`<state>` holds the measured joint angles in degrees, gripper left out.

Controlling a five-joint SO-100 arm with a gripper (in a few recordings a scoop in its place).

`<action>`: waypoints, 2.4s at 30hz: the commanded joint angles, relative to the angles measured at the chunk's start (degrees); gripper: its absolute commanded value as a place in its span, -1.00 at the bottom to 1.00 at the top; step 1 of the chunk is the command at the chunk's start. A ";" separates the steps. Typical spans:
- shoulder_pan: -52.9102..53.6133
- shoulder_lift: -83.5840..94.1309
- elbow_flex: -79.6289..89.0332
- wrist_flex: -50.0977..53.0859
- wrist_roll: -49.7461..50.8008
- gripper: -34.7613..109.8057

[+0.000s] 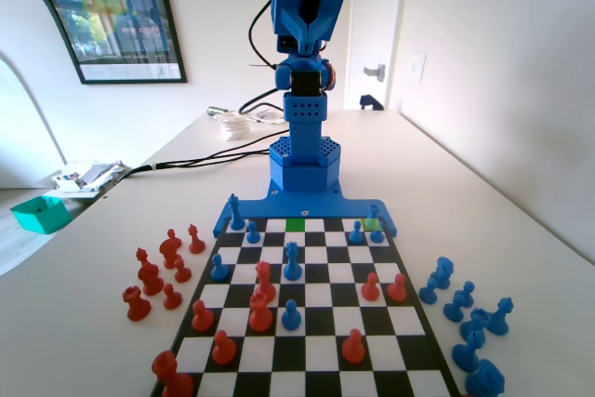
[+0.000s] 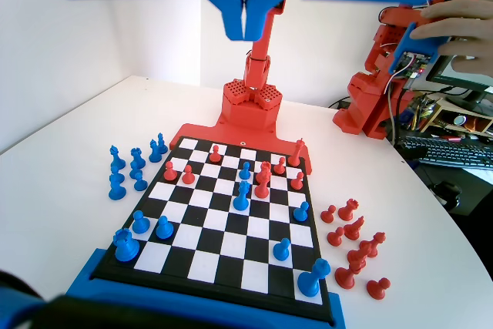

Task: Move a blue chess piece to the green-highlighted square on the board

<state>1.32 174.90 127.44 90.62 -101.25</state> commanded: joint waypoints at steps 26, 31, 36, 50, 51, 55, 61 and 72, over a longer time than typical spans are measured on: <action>-0.97 0.00 -3.96 -1.41 -1.32 -0.51; -2.02 -1.49 -7.29 -0.53 -7.38 -0.51; -3.69 -11.95 -17.84 2.29 -9.67 -0.51; -6.50 -30.06 -19.86 3.60 -31.11 -0.51; -6.50 -31.64 -19.78 3.60 -34.37 -0.51; -7.82 -38.41 -17.31 1.67 -41.22 -0.51; -12.04 -48.52 -16.61 -1.05 -44.38 -0.51; -19.07 -58.01 -11.51 -5.62 -45.97 -0.42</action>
<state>-15.64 116.89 115.14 86.40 -146.60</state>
